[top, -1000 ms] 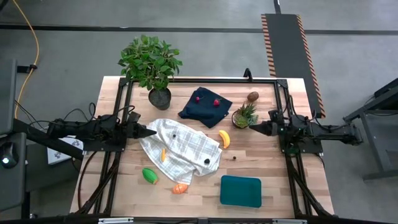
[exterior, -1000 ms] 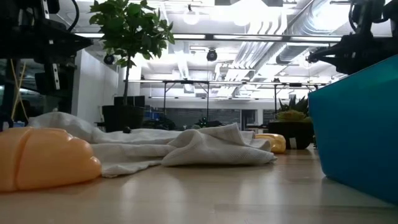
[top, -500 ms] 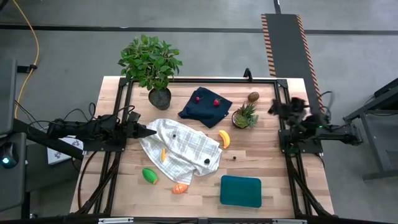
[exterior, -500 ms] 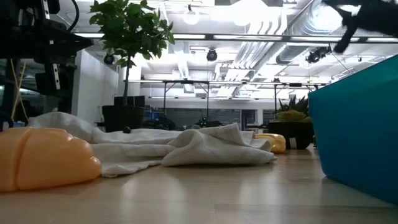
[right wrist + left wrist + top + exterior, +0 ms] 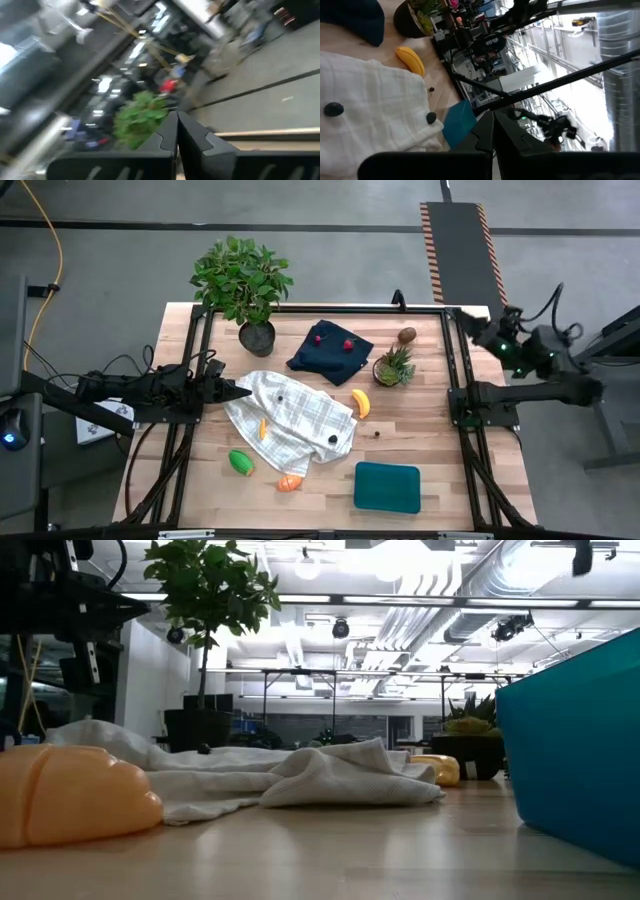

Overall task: Pick and placing Produce into tupperware
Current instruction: Put the kiwi into the bin

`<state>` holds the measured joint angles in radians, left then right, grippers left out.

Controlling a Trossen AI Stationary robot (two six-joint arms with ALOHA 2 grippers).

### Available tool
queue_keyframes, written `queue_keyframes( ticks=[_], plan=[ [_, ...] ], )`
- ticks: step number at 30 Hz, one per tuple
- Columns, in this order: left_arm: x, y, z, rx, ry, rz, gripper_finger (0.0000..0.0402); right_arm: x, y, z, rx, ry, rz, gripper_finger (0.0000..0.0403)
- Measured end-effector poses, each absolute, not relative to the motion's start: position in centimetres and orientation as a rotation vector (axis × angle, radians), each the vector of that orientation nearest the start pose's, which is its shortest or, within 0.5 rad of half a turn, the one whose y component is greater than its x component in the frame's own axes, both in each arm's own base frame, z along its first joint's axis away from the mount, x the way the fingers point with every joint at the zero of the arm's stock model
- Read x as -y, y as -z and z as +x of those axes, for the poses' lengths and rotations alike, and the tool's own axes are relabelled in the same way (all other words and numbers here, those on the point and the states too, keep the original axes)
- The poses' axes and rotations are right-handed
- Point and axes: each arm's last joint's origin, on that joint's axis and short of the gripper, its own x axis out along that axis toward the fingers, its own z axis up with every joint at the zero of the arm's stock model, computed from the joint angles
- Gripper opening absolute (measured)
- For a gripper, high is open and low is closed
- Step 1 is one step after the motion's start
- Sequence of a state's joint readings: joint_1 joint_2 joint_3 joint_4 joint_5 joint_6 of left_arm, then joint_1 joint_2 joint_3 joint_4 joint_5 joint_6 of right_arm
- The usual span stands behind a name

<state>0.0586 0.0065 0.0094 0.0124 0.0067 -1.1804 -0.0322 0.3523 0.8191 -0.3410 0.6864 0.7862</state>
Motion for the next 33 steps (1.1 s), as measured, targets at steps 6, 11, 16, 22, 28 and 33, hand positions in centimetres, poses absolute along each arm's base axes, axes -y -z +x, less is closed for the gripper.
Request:
queue_keyframes(
  ticks=[6, 11, 16, 22, 28, 33],
  plan=[
    [-0.6, -16.7, 9.7, 0.044, -0.037, -1.174, 0.0001, 2.3, -42.4, 6.9, 0.302, 0.778, 0.639, 0.0],
    [-0.6, -16.8, 9.7, 0.044, -0.036, -1.173, 0.0001, 2.7, -44.9, 8.2, 0.213, 1.019, 0.602, 0.0],
    [-0.6, -16.7, 9.7, 0.044, -0.037, -1.174, 0.0001, 3.0, -46.4, 8.7, 0.098, 1.136, 0.653, 0.0],
    [-0.6, -16.7, 9.7, 0.044, -0.036, -1.174, 0.0001, 4.7, -47.2, 10.2, -0.099, 1.276, 0.714, 0.0],
    [-0.6, -16.8, 9.7, 0.044, -0.037, -1.171, 0.0001, 8.4, -46.7, 11.9, -0.315, 1.343, 0.779, 0.0],
    [-0.6, -16.7, 9.7, 0.044, -0.036, -1.17, 0.0001, 12.6, -45.2, 12.7, -0.49, 1.361, 0.826, 0.0]
  ],
)
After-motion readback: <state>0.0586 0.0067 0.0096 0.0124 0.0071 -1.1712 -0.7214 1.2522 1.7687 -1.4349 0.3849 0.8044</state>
